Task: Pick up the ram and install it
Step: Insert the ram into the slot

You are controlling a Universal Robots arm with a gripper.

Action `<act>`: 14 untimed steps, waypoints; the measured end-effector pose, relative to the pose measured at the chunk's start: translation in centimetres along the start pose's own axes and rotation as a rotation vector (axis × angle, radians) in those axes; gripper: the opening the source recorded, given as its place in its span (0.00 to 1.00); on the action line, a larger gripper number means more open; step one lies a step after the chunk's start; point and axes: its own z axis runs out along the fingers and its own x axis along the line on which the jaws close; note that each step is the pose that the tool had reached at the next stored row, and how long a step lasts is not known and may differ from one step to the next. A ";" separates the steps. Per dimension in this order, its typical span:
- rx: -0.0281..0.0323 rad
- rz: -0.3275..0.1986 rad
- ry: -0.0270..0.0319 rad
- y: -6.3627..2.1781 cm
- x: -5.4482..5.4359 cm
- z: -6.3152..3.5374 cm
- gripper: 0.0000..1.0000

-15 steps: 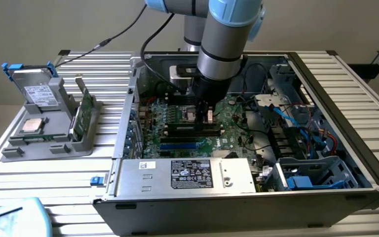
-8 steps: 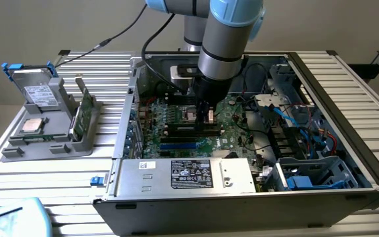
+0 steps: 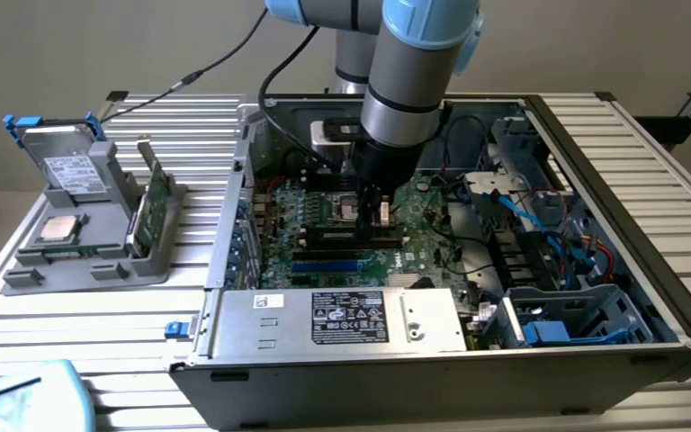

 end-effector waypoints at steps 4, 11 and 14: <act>0.0000 0.000 0.0002 0.00 0.0 0.01 0.14; 0.0035 0.000 0.0005 0.01 -0.1 0.02 0.14; 0.0092 0.000 0.0009 0.05 -0.1 0.07 0.14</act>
